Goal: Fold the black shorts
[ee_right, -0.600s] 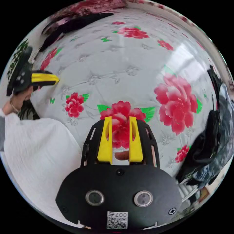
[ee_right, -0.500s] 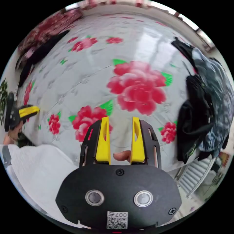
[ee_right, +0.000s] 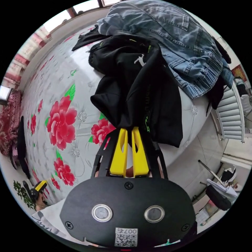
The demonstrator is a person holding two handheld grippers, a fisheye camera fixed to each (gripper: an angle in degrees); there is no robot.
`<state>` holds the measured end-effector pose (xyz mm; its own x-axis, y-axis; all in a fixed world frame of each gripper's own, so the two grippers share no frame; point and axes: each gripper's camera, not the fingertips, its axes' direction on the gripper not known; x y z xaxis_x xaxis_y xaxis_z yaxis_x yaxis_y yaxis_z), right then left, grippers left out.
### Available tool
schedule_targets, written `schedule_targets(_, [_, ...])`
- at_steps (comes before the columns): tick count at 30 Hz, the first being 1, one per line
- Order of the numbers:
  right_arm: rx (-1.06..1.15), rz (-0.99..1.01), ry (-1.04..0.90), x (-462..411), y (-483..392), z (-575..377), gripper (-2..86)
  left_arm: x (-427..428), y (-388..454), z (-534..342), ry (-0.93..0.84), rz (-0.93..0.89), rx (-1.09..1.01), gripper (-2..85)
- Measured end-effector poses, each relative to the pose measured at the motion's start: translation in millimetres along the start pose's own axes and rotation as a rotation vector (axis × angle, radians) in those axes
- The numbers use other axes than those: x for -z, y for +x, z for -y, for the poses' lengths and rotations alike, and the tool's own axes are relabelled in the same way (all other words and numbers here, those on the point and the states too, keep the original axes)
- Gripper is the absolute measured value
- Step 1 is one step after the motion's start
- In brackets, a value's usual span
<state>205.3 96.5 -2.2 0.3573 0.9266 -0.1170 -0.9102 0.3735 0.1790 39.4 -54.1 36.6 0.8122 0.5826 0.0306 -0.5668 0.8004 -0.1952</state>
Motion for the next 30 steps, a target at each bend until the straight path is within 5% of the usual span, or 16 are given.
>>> schedule_targets(4, [0.35, 0.164, 0.007, 7.4, -81.9, -46.8, 0.6, -9.7, -4.8, -11.7, 0.028, -0.01, 0.037, -0.9])
schedule_targets(8, [0.875, 0.488, -0.208, -2.9, -225.3, -135.6, 0.6, -24.3, -23.4, -37.4, 0.106, -0.096, 0.184, -1.0])
schedule_targets(13, [1.253, 0.454, -0.214, 17.8, -291.6, -194.8, 2.4, -40.3, -60.0, -96.0, 0.235, -0.319, 0.41, -0.9])
schedule_targets(16, [1.207, 0.477, -0.069, 44.9, -260.3, -179.0, 3.6, -37.3, -72.6, -141.0, 0.376, -0.342, 0.416, -0.6])
schedule_targets(23, [0.597, 0.314, 0.125, 51.2, -108.5, -70.3, 6.3, -38.6, -53.7, -176.9, 0.494, -0.339, 0.141, 8.0])
schedule_targets(27, [0.5, 0.244, 0.118, 42.8, -71.4, -29.0, 8.1, -67.4, -5.9, -145.7, 0.399, -0.482, -0.09, 11.1])
schedule_targets(30, [0.475, 0.195, 0.121, 30.4, -66.5, -6.8, 8.4, -107.0, 27.8, -124.5, 0.273, -0.402, -0.099, 7.9])
